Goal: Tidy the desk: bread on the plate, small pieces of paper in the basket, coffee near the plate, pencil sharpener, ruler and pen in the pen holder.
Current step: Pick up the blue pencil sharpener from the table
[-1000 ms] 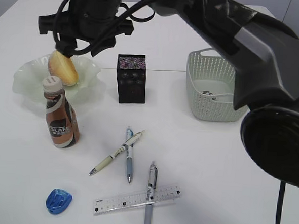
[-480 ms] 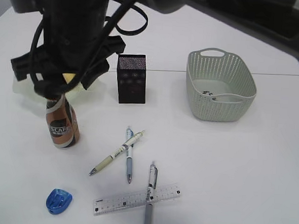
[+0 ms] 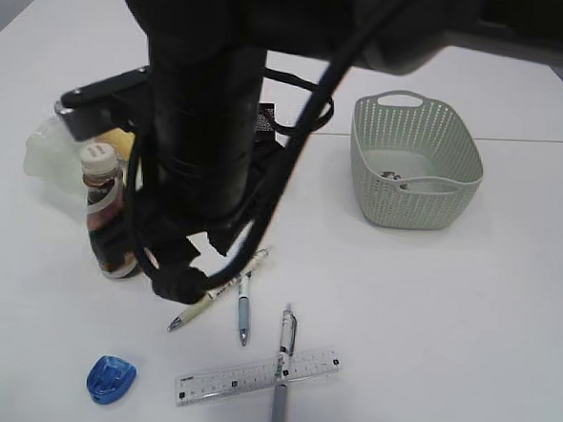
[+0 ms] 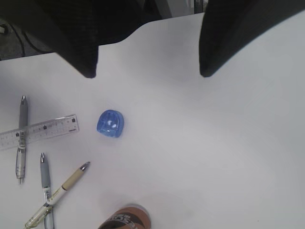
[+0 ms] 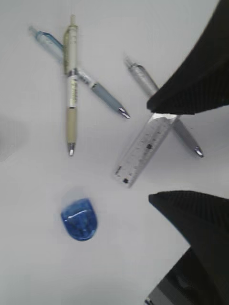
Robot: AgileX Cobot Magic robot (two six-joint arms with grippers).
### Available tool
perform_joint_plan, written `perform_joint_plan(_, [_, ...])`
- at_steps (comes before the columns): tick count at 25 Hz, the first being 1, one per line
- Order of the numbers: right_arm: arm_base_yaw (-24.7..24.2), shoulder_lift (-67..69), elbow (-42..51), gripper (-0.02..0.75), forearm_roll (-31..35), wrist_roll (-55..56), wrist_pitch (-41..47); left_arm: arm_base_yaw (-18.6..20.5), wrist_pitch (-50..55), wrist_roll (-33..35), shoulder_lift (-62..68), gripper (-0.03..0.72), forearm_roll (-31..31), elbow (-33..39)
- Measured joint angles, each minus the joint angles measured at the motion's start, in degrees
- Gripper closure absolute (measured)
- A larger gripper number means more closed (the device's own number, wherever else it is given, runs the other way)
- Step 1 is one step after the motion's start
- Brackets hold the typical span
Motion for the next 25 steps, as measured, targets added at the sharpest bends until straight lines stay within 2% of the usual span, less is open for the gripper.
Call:
perform_joint_plan(5, [-0.7,-5.3,10.7,0.358,0.3,-1.5,-0.2,0.0,0.1,0.0,0.0,0.201,0.0,0.0])
perform_joint_plan(9, [-4.6,-9.6,19.0,0.358,0.9,-1.7,-0.6,0.0,0.1,0.0,0.0,0.201,0.7,0.0])
perform_joint_plan(15, [-16.3,-16.7,27.7,0.358,1.9,-2.7,-4.6,0.0,0.1,0.0,0.0,0.201,1.2,0.0])
perform_joint_plan(20, [-27.8,-20.7,29.0,0.359,2.0,-4.4,-5.0,0.0,0.1,0.0,0.0,0.201,1.4,0.0])
perform_joint_plan(25, [-37.4,-23.9,29.3,0.359,3.1,-4.8,-5.1,0.0,0.1,0.0,0.0,0.201,4.4,0.0])
